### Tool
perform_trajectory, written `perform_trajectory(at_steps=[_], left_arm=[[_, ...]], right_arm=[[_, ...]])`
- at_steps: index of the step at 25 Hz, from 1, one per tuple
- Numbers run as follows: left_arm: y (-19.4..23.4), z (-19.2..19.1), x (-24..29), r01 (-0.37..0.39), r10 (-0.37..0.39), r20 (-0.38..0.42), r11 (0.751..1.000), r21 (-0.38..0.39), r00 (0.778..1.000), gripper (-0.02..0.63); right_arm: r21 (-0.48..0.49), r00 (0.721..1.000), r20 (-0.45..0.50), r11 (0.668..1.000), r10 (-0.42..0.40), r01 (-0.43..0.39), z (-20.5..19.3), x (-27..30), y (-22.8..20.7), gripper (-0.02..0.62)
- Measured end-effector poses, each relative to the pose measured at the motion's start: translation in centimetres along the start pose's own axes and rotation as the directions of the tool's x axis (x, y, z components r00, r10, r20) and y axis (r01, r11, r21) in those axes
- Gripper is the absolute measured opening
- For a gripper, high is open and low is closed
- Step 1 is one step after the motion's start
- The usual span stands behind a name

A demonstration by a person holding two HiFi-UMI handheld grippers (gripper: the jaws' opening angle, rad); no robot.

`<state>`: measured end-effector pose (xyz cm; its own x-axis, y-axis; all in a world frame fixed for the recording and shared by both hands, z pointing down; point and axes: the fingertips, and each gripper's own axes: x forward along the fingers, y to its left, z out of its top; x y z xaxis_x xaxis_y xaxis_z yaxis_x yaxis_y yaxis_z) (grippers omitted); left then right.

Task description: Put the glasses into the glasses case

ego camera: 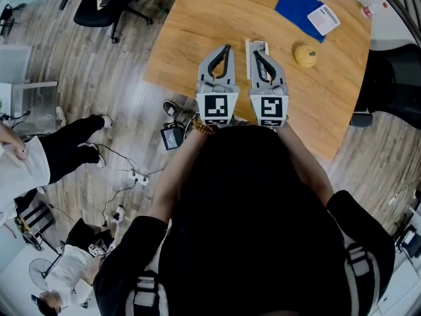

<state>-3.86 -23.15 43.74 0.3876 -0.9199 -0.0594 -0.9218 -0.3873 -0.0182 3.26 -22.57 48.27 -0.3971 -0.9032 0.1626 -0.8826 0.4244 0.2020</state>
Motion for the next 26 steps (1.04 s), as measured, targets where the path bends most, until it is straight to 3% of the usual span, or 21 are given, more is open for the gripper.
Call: perform_trajectory(at_steps=[26], left_arm=[[0.5, -1.6, -0.5, -0.019, 0.018, -0.041, 1.0, -0.023, 0.999, 0.021]], right_arm=[[0.069, 0.988, -0.157, 0.997, -0.005, 0.016, -5.7, 0.4, -1.8, 0.005]])
